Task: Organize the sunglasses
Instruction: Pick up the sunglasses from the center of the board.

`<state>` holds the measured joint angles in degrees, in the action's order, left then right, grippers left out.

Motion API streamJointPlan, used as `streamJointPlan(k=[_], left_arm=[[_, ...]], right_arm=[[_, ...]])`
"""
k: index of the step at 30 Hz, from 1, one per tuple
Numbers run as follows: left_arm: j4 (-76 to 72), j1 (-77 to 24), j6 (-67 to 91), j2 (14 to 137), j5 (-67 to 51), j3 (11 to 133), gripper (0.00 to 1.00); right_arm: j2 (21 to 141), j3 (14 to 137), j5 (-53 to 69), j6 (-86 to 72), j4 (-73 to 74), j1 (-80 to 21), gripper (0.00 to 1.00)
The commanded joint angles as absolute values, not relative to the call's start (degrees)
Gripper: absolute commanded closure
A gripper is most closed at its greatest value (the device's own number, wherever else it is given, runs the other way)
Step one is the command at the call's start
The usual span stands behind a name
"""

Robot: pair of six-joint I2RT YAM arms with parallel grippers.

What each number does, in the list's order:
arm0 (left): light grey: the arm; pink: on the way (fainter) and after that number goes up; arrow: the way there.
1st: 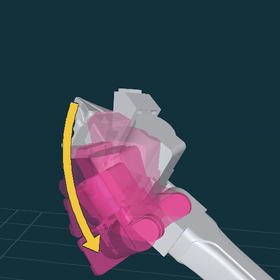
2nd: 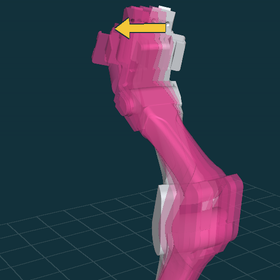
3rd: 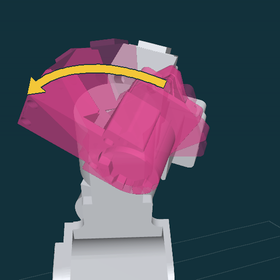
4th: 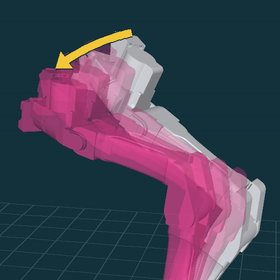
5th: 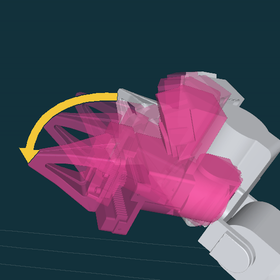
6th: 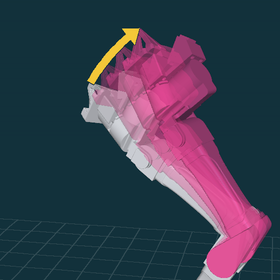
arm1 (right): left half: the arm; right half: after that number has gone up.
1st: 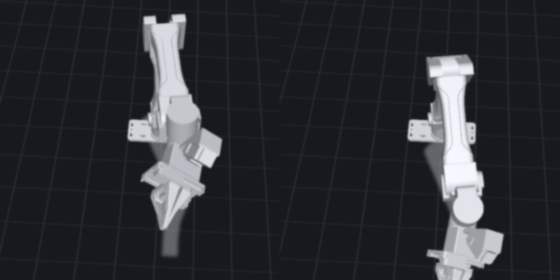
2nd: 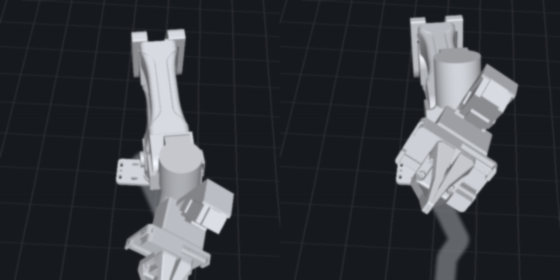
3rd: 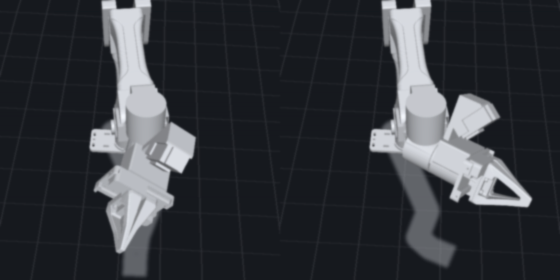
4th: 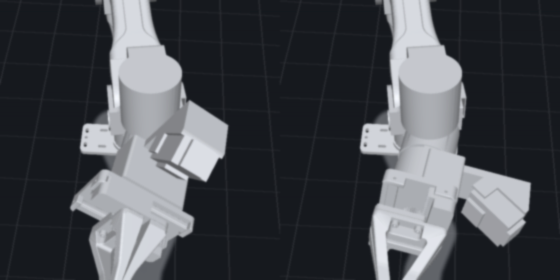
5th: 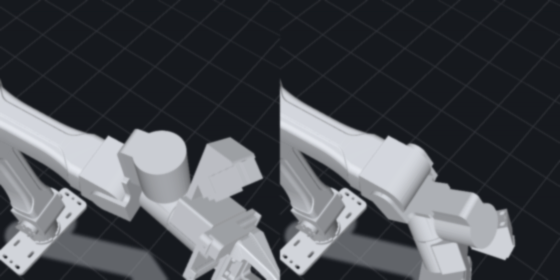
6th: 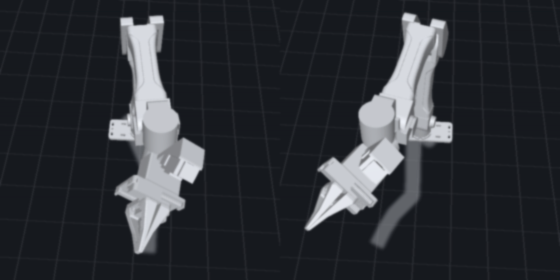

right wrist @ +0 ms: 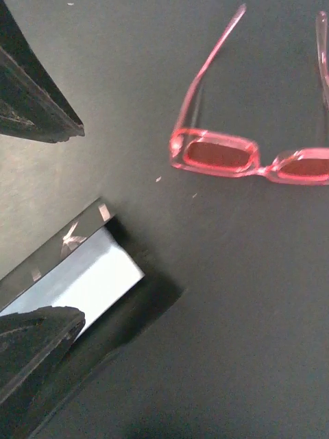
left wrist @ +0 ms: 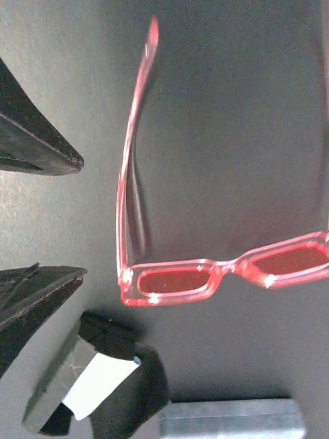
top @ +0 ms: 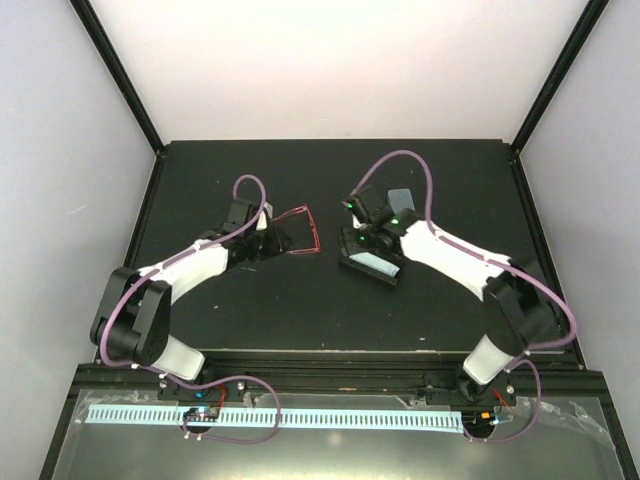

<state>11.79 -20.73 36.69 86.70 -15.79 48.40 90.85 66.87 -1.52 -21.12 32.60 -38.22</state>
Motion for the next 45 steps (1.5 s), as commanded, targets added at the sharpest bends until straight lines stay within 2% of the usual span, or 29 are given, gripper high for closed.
streamJointPlan(k=[1, 8, 13, 20, 31, 36, 42, 45], left_arm=[[8.37, -18.16, 40.42, 80.62, -11.10, 44.85, 0.63], [9.94, -16.20, 40.38, 73.85, -10.26, 40.85, 0.60], [10.59, -15.65, 40.25, 70.41, -10.57, 38.85, 0.60], [11.68, -15.47, 40.06, 68.12, -11.85, 37.78, 0.60], [14.61, -15.34, 39.57, 63.14, -11.58, 35.81, 0.60], [15.95, -15.23, 39.47, 60.96, -11.11, 35.19, 0.60], [16.89, -15.21, 39.33, 60.02, -11.07, 35.33, 0.59], [17.35, -15.21, 39.41, 59.42, -11.01, 35.66, 0.60]], right_arm=[[100.07, 76.80, -10.83, -26.50, 33.61, -42.91, 0.35], [114.86, 94.07, -16.56, -27.79, 38.15, -45.77, 0.35], [123.35, 102.07, -17.78, -26.81, 40.66, -46.47, 0.36], [131.87, 110.91, -16.50, -25.86, 43.45, -46.57, 0.44], [140.35, 119.97, -18.68, -24.58, 46.02, -46.39, 0.64], [141.38, 120.34, -18.93, -25.01, 46.95, -45.84, 0.69], [142.29, 120.57, -16.70, -25.18, 48.12, -45.34, 0.86], [141.71, 120.27, -16.36, -25.58, 48.00, -45.00, 0.91]])
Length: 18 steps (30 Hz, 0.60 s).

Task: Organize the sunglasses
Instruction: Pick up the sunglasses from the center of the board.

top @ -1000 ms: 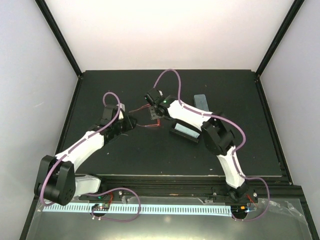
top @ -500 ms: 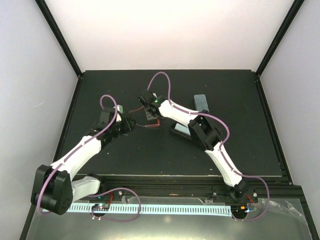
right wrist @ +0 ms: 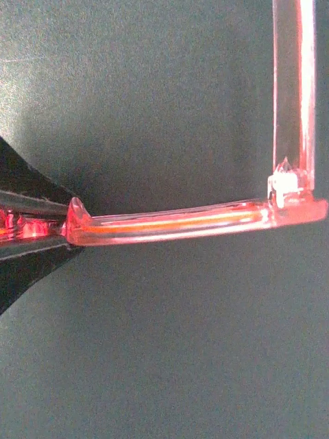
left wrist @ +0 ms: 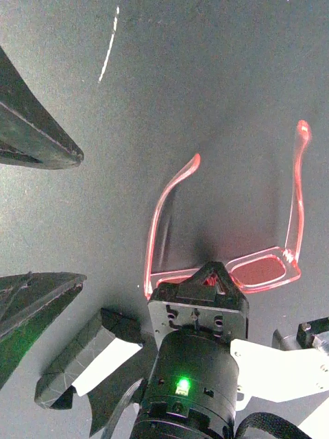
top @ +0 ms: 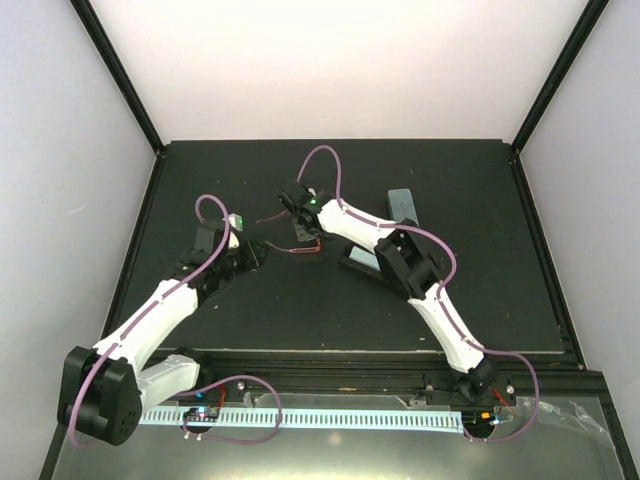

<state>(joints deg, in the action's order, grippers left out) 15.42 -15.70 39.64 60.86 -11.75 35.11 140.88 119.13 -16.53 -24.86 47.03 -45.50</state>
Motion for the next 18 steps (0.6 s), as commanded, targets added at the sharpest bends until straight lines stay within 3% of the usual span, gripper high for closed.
streamJointPlan(k=[1, 11, 18], left_arm=[[17.35, -15.21, 39.52, 58.94, -11.07, 35.76, 0.60], [16.41, -15.12, 39.07, 49.25, -10.33, 37.59, 0.59], [12.51, -15.12, 40.39, 43.76, -12.88, 39.37, 0.53]], right_arm=[[141.31, 119.86, -16.31, -25.61, 47.69, -44.75, 0.93], [125.13, 105.66, -8.31, -24.25, 33.66, -42.19, 0.97], [107.38, 89.85, 11.95, -24.42, 21.31, -36.94, 0.96]])
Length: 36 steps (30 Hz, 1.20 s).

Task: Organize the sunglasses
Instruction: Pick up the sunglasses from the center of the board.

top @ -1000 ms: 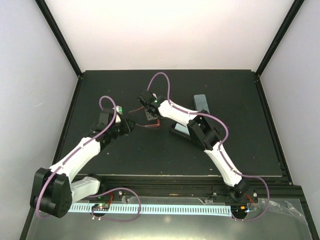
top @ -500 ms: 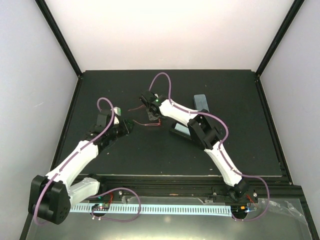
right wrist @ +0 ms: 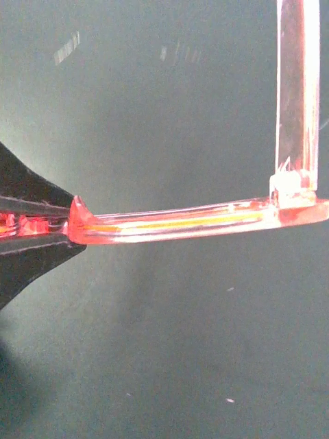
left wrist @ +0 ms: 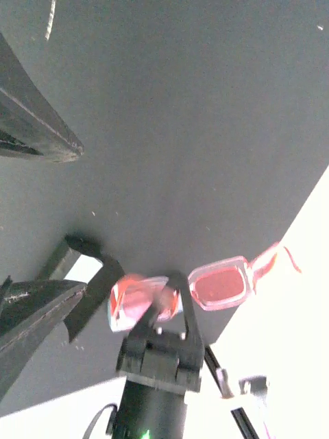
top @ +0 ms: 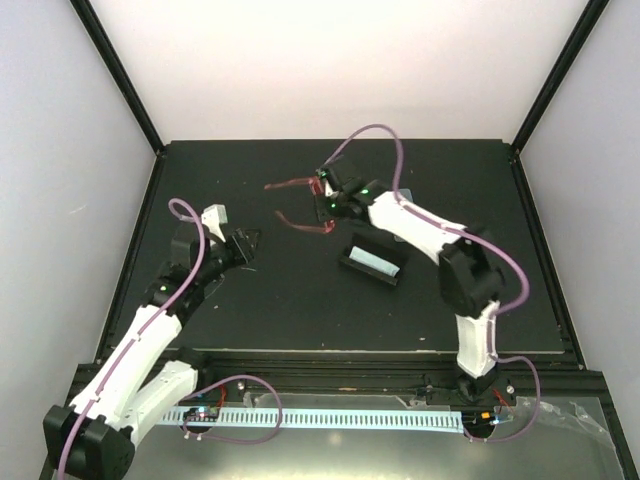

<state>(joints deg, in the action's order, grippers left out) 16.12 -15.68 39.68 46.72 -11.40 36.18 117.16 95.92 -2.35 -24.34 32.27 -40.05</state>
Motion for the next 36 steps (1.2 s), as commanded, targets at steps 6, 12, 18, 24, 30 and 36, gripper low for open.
streamJointPlan(k=[6, 12, 18, 24, 30, 36], left_arm=[[0.41, -15.12, 41.06, 44.75, -23.98, 39.21, 0.44], [-16.89, -15.56, 45.86, 56.75, -43.47, 43.21, 0.43], [-35.79, -18.19, 55.30, 64.60, -50.86, 44.79, 0.42], [-38.01, -20.04, 55.64, 67.17, -51.10, 46.82, 0.53], [-41.17, -20.37, 57.70, 68.66, -50.96, 47.28, 0.79], [-40.20, -20.51, 57.07, 69.16, -51.14, 47.29, 0.98]], right_arm=[[96.96, 82.22, 33.31, -25.48, 13.86, -32.73, 0.96], [89.19, 76.54, 46.21, -31.54, 4.11, -32.71, 0.95], [85.42, 71.62, 54.52, -39.72, -5.68, -32.70, 0.94], [84.19, 69.95, 57.64, -42.01, -8.27, -32.73, 0.94], [83.90, 69.00, 59.25, -41.92, -8.37, -32.78, 0.93], [83.19, 68.96, 58.98, -40.66, -6.51, -32.82, 0.87]])
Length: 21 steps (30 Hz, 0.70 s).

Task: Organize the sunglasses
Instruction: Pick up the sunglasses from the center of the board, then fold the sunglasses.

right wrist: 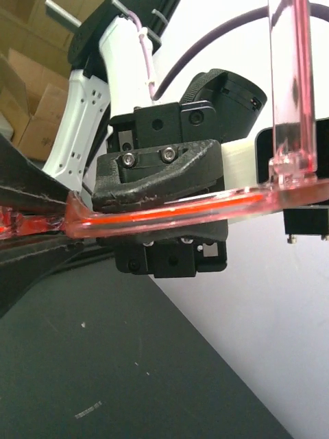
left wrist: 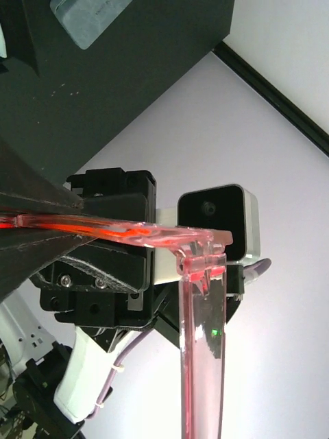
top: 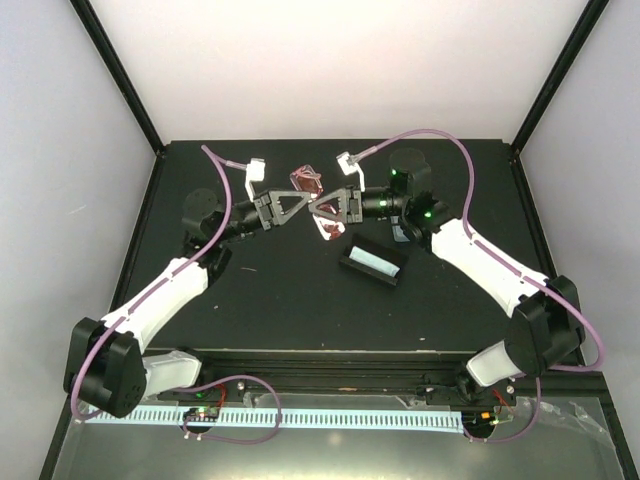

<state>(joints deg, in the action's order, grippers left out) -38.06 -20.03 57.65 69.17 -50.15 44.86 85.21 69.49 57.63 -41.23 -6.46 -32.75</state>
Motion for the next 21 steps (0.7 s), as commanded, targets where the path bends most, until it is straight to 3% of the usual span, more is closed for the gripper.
streamJointPlan(k=[1, 2, 5, 10, 13, 17, 21], left_arm=[[-39.60, -20.56, 56.22, 69.03, -50.98, 47.36, 0.98], [-38.60, -20.57, 55.35, 68.69, -50.67, 47.43, 0.98], [-33.60, -20.57, 51.80, 67.42, -48.79, 48.05, 0.99], [-18.81, -20.48, 47.30, 64.08, -35.08, 49.83, 0.98], [-13.12, -20.39, 48.40, 62.90, -28.83, 52.07, 0.99], [-12.29, -20.39, 50.27, 63.17, -27.88, 54.79, 0.98], [-12.42, -20.48, 51.03, 65.08, -32.15, 56.68, 0.99]], right_arm=[[82.91, 69.32, 58.20, -39.51, -4.62, -32.71, 0.76], [82.46, 69.73, 56.62, -38.07, -2.16, -32.58, 0.65], [79.91, 69.68, 52.90, -36.44, 2.76, -30.62, 0.48], [70.96, 64.26, 46.89, -36.63, 4.62, -24.04, 0.38], [66.63, 62.28, 43.69, -32.63, 8.33, -23.34, 0.41], [64.81, 60.46, 53.39, -26.04, 9.67, -23.68, 0.72], [63.84, 60.57, 55.55, -23.55, 9.49, -26.83, 0.75]])
